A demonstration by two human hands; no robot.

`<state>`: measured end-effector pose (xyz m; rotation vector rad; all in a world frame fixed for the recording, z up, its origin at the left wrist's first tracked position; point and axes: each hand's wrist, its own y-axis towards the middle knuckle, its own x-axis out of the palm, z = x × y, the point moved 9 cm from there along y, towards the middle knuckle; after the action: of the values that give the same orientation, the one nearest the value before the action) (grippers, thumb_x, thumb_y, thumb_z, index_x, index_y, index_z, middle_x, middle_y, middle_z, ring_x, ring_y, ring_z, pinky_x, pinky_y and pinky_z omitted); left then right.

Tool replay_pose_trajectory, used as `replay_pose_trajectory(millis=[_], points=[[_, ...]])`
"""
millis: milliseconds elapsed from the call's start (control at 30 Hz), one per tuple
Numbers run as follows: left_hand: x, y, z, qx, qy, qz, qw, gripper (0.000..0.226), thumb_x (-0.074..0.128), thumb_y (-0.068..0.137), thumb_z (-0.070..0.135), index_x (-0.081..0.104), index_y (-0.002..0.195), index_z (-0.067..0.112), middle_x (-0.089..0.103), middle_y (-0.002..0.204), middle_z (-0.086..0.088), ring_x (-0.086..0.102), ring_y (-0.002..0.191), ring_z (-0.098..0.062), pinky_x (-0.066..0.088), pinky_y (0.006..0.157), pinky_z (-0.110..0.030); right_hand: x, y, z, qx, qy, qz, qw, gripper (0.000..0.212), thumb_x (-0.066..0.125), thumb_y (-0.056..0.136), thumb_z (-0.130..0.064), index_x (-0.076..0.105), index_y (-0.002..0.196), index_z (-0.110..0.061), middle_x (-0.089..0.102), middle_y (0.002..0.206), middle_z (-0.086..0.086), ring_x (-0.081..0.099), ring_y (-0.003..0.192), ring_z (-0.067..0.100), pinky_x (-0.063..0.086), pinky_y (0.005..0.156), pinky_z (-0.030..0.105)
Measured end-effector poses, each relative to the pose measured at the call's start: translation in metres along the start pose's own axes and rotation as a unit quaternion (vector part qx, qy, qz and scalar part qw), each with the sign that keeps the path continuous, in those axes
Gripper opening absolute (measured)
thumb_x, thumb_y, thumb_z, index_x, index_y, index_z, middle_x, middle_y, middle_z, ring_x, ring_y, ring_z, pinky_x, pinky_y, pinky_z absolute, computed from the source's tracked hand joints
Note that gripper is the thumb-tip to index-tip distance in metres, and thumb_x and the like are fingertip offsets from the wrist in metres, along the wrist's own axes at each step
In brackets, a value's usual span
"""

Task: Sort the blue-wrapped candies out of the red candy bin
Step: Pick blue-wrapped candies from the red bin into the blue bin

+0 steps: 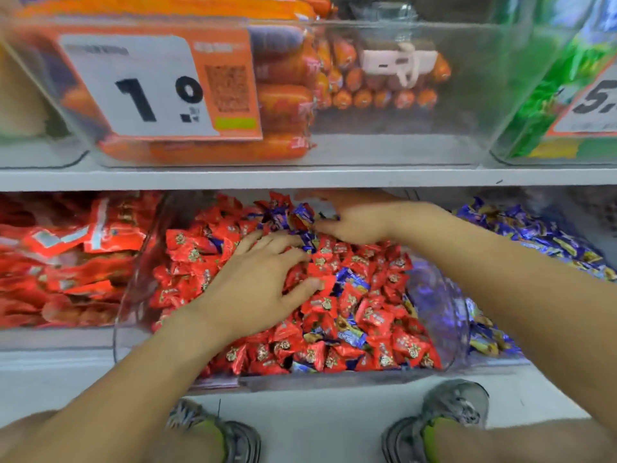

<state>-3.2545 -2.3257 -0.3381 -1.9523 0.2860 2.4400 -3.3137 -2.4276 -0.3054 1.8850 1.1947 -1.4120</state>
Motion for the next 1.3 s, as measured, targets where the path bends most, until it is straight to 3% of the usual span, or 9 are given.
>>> replay_pose_trajectory(millis=[100,200,333,467,733,867,1133,1233,1300], points=[[-0.009,-0.001,-0.005,-0.04,-0.05,0.031,0.997,0.059,0.027,0.091,0.067,0.067,0.107,0.028,0.062,0.117,0.009,0.053,0.115,-0.015,0.034,0.106,-0.038,0.019,0.031,-0.007,0.024,0.028,-0.034,0.999,0.052,0.057,0.097,-0.04,0.043,0.144,-0.021,0.052,0.135,-0.006,0.049,0.122,0.013,0.034,0.092,0.016],[-0.011,-0.001,-0.015,-0.083,-0.065,0.054,0.993,0.053,0.03,0.092,0.064,0.067,0.091,0.027,0.063,0.102,0.009,0.058,0.1,-0.015,0.04,0.099,-0.041,0.034,0.053,-0.021,-0.018,0.013,-0.037,0.999,0.055,0.057,0.096,-0.044,0.042,0.146,-0.027,0.052,0.143,0.0,0.05,0.127,0.02,0.041,0.101,0.028],[-0.02,-0.003,-0.025,-0.13,-0.1,0.126,0.978,0.028,0.06,0.091,0.041,0.065,0.074,0.02,0.061,0.082,0.005,0.058,0.084,-0.019,0.047,0.087,-0.041,0.04,0.052,-0.006,-0.012,-0.04,-0.06,0.997,0.045,0.066,0.092,-0.038,0.055,0.131,-0.02,0.057,0.123,0.009,0.055,0.112,0.027,0.045,0.086,0.032],[-0.024,-0.002,-0.03,-0.163,-0.119,0.123,0.972,0.022,0.067,0.086,0.037,0.061,0.096,0.019,0.06,0.098,0.003,0.057,0.095,-0.018,0.042,0.086,-0.031,0.028,0.034,0.013,0.014,-0.008,-0.044,0.999,0.025,0.07,0.088,-0.035,0.065,0.11,-0.025,0.059,0.111,-0.002,0.057,0.104,0.02,0.043,0.081,0.026],[-0.011,0.018,-0.024,-0.113,-0.08,-0.025,0.99,0.076,0.058,0.077,0.057,0.036,0.143,0.027,0.048,0.141,0.0,0.045,0.13,-0.024,0.036,0.108,-0.046,0.007,-0.021,0.015,0.013,0.148,-0.068,0.987,0.029,0.077,0.084,-0.032,0.067,0.112,-0.033,0.066,0.114,-0.016,0.062,0.102,0.001,0.047,0.095,0.023],[-0.006,0.026,-0.011,-0.085,-0.113,-0.09,0.986,0.069,0.05,0.075,0.061,0.048,0.138,0.034,0.055,0.138,0.008,0.047,0.13,-0.02,0.032,0.11,-0.048,0.02,-0.041,0.022,0.045,0.186,-0.128,0.973,0.049,0.081,0.08,-0.029,0.059,0.122,-0.042,0.06,0.127,-0.019,0.056,0.121,0.007,0.044,0.106,0.032],[-0.011,0.036,-0.001,-0.064,-0.138,-0.082,0.985,0.046,0.079,0.076,0.045,0.064,0.118,0.034,0.065,0.113,0.016,0.057,0.11,-0.007,0.042,0.1,-0.039,-0.006,-0.065,0.023,0.026,0.154,-0.011,0.988,0.045,0.072,0.088,-0.019,0.058,0.122,-0.045,0.056,0.125,-0.034,0.061,0.114,0.008,0.05,0.091,0.029],[-0.008,0.041,-0.001,-0.062,-0.101,-0.114,0.986,0.053,0.078,0.078,0.042,0.061,0.128,0.034,0.062,0.118,0.009,0.055,0.114,-0.014,0.042,0.099,-0.035,-0.009,-0.065,0.02,0.025,0.177,0.013,0.984,0.074,0.078,0.081,-0.018,0.041,0.132,-0.056,0.05,0.137,-0.028,0.063,0.114,0.014,0.055,0.086,0.04],[-0.005,0.042,-0.001,-0.064,-0.074,-0.134,0.986,0.045,0.074,0.083,0.039,0.063,0.126,0.033,0.058,0.124,0.003,0.051,0.119,-0.019,0.041,0.101,-0.036,-0.007,-0.064,0.02,0.036,0.137,0.011,0.99,0.091,0.082,0.078,-0.018,0.029,0.139,-0.059,0.042,0.147,-0.021,0.06,0.115,0.003,0.056,0.079,0.028]])
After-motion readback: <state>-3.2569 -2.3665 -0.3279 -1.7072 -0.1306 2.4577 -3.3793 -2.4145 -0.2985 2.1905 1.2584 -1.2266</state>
